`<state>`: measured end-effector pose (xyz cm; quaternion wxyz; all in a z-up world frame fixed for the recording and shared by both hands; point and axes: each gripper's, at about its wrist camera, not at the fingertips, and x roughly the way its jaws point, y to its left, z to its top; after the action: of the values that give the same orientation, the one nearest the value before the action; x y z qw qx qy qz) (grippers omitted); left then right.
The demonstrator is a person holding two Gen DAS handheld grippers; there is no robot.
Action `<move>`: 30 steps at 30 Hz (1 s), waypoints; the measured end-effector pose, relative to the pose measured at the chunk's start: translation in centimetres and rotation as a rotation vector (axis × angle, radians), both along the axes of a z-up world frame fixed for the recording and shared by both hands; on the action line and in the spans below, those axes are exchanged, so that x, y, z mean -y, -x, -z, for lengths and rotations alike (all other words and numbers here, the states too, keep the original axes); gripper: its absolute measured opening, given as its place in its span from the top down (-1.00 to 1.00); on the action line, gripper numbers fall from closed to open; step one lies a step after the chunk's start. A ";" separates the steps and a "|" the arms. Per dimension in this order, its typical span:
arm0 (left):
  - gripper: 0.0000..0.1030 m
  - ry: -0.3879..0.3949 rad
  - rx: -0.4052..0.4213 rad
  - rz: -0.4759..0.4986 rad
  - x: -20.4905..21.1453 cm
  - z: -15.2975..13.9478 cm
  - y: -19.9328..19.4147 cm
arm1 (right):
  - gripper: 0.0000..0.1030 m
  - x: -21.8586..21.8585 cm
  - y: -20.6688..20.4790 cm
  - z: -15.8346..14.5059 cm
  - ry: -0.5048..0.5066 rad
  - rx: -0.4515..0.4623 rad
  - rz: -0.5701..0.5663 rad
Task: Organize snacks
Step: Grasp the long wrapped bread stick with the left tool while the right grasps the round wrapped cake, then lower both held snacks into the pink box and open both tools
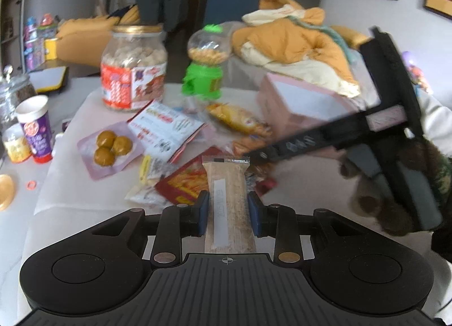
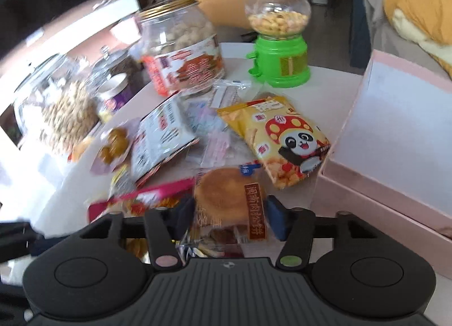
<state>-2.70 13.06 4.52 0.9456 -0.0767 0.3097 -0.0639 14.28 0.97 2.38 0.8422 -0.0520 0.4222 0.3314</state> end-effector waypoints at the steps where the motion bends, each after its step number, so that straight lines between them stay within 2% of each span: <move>1: 0.34 0.004 0.019 0.009 0.3 -0.5 0.1 | -0.05 0.7 0.8 -0.6 0.004 -0.003 -0.014; 7: 0.34 0.055 0.135 0.091 3.5 -4.9 -1.8 | -0.05 8.8 6.2 -4.2 0.001 0.087 -0.019; 10: 0.34 0.078 0.195 0.171 6.8 -7.8 -4.8 | -0.05 12.9 7.8 -4.7 -0.010 0.088 0.031; 12: 0.34 0.094 0.204 0.204 9.0 -8.8 -7.7 | -0.05 14.9 8.7 -4.7 -0.002 0.106 0.062; 15: 0.34 0.117 0.163 0.211 12.1 -8.4 -13.0 | -0.05 16.9 9.9 -4.5 0.012 0.162 0.088; 18: 0.34 0.108 0.091 0.188 14.9 -6.0 -18.9 | -0.05 18.6 10.2 -4.4 -0.017 0.167 0.103; 22: 0.34 0.137 0.040 0.147 15.0 -2.6 -23.8 | -0.05 19.7 9.4 -4.7 -0.039 0.184 0.133; 24: 0.34 0.187 0.058 0.104 13.1 -2.1 -23.8 | -0.05 19.7 8.5 -5.1 -0.040 0.203 0.151; 26: 0.34 0.212 0.069 0.104 11.4 -2.3 -22.6 | -0.05 20.0 7.5 -5.7 -0.044 0.228 0.172; 30: 0.34 0.192 0.102 0.120 7.7 -3.1 -18.5 | -0.05 20.0 3.0 -7.2 -0.066 0.248 0.235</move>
<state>15.82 5.40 7.58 0.9429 -0.1448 0.2576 -0.1537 11.25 -19.06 9.63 0.9220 -0.0150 0.3071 0.2354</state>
